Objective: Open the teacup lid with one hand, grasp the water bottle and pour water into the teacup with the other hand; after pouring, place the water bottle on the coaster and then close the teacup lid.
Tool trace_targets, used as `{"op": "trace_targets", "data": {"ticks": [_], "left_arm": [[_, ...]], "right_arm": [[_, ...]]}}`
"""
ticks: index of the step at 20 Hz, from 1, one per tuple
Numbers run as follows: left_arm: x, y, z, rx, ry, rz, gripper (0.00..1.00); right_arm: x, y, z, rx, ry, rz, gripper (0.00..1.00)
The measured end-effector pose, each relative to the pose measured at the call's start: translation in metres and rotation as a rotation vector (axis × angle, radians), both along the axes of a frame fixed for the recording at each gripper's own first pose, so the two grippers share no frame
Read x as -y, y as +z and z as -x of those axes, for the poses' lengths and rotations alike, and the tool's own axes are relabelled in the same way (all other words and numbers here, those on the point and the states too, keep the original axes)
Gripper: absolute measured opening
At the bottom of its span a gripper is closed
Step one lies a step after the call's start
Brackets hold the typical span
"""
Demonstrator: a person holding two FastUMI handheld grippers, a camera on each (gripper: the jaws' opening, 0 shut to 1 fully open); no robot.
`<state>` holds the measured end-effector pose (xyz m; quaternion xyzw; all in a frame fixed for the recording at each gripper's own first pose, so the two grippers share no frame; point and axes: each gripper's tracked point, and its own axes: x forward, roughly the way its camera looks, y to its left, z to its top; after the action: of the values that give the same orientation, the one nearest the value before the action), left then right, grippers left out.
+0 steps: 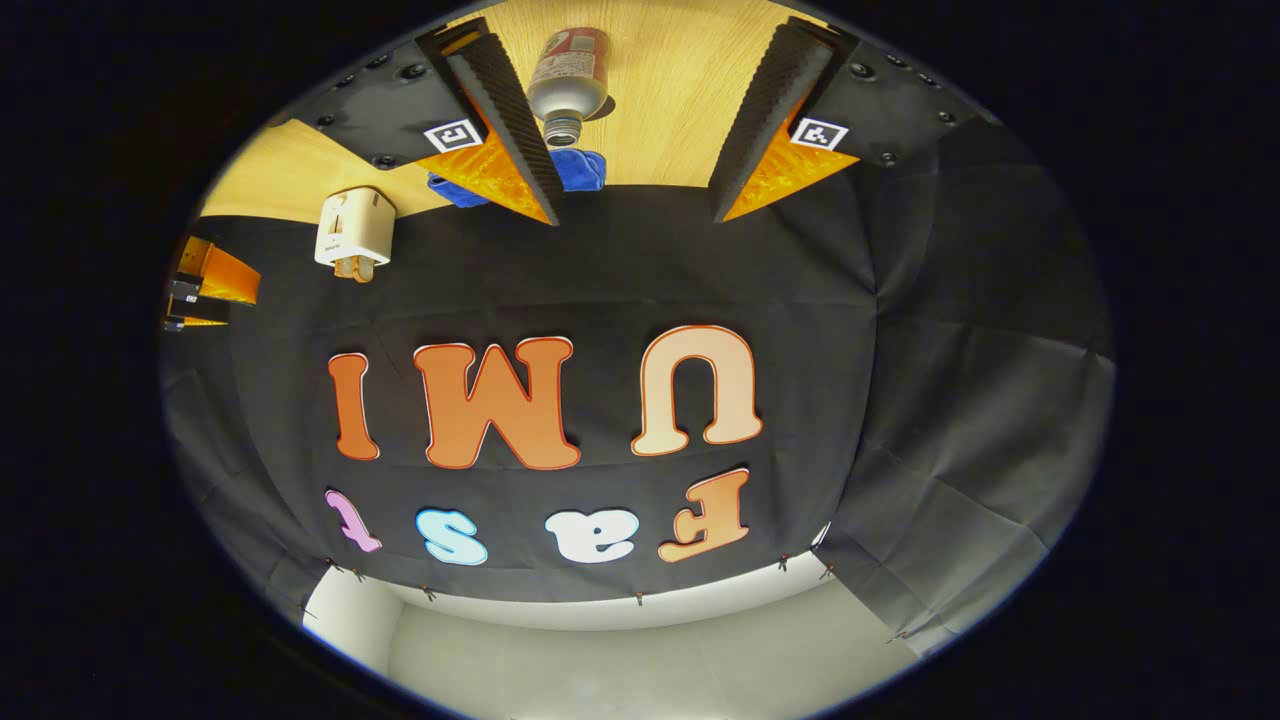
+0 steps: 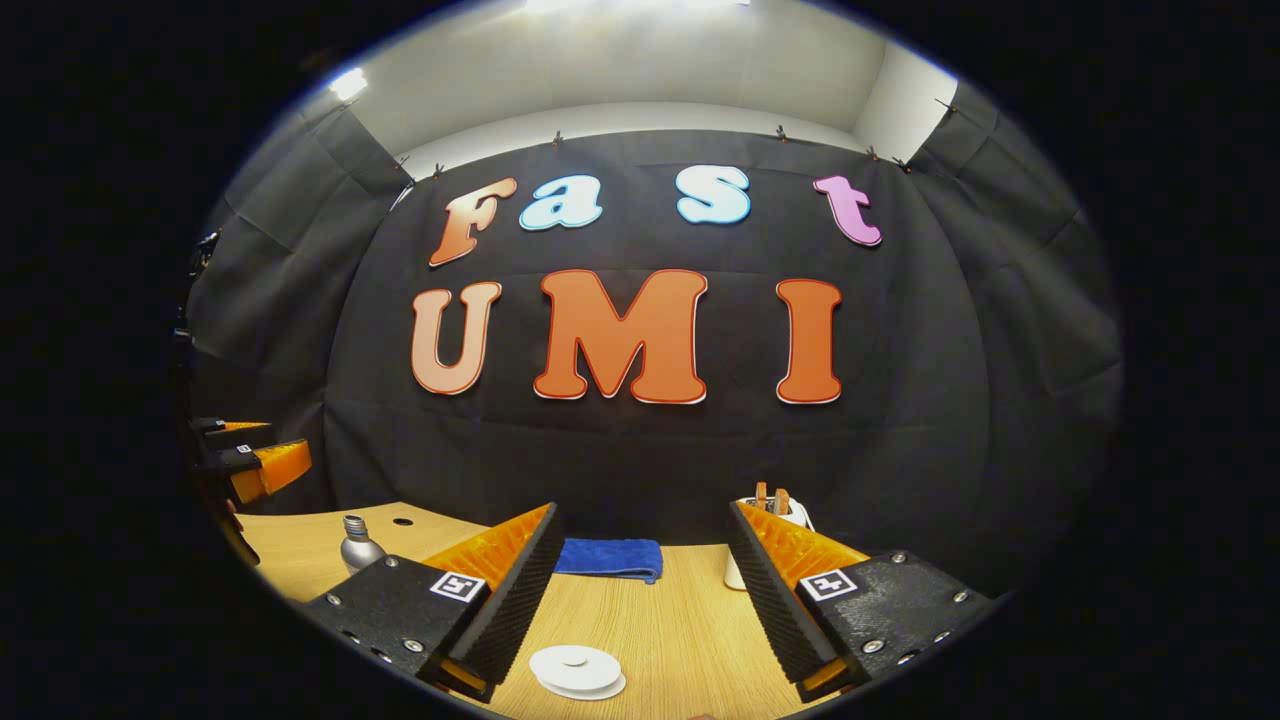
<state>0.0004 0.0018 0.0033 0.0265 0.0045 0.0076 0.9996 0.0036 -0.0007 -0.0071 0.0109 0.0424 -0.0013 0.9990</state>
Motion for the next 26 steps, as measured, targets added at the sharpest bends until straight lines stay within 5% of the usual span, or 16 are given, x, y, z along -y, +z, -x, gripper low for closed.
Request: {"op": "trace_targets", "data": {"ticks": [9, 22, 26], "left_arm": [[0.001, 0.000, 0.000, -0.036, -0.012, 0.005, 0.96], [0.005, -0.035, 0.012, -0.091, -0.047, 0.029, 0.94], [0.007, -0.044, 0.016, -0.107, -0.053, 0.011, 0.97]], "right_arm": [[-0.004, -0.006, -0.001, -0.036, 0.011, 0.011, 0.98], [-0.046, -0.110, -0.002, -0.263, 0.141, 0.008, 1.00], [-0.056, -0.147, 0.000, -0.366, 0.175, -0.011, 0.93]]}}
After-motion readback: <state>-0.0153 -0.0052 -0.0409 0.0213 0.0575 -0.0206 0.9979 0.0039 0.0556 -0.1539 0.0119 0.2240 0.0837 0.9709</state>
